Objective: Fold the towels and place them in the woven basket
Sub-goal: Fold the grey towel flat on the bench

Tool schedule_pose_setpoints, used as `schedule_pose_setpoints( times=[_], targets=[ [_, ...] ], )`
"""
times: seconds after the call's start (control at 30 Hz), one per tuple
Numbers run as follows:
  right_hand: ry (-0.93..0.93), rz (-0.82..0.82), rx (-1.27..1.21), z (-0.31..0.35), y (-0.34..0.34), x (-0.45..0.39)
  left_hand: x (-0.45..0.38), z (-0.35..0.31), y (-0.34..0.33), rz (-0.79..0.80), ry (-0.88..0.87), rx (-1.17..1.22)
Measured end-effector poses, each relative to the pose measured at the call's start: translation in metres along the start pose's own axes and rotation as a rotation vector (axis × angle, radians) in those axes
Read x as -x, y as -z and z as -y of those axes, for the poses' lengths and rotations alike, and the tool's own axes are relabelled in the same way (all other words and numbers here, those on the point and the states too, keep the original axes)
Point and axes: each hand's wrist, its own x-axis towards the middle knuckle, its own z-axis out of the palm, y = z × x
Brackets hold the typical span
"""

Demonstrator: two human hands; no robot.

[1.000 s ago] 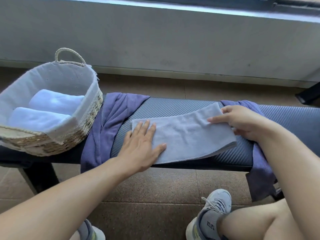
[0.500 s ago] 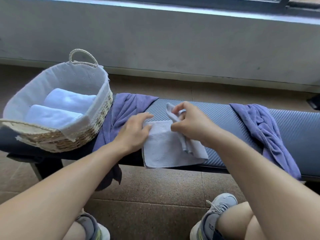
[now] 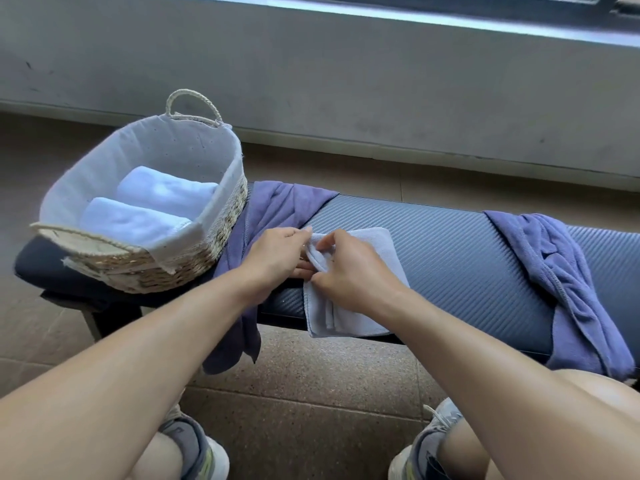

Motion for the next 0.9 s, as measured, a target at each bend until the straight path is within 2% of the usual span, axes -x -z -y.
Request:
schedule_pose_setpoints(
  times=[0.13,0.2,0.33,0.37,0.43,0.6,0.9],
  targets=[
    [-0.042,0.105,-0.12,0.003,-0.001,0.002,0.0,0.006,0.003,-0.033,-0.079,-0.109],
    [-0.045,0.094,-0.182,0.002,0.006,0.005,0.0,0.006,0.004,-0.027,-0.112,-0.163],
    [0.116,-0.269,0.257,-0.003,0.028,0.012,0.002,0.002,0.003,-0.034,-0.135,-0.225],
    [0.16,-0.313,0.315,-0.007,0.03,0.01,0.001,0.001,0.002,-0.045,-0.132,-0.231],
    [0.196,-0.272,0.375,-0.016,0.028,0.004,0.0,0.001,0.001,-0.065,-0.121,-0.242],
    [0.119,-0.012,0.534,-0.042,0.005,-0.003,-0.005,0.001,0.0,-0.084,-0.116,-0.278],
    [0.15,-0.078,0.614,-0.049,-0.022,-0.003,-0.009,-0.001,-0.001,-0.209,-0.118,-0.377]
  ],
)
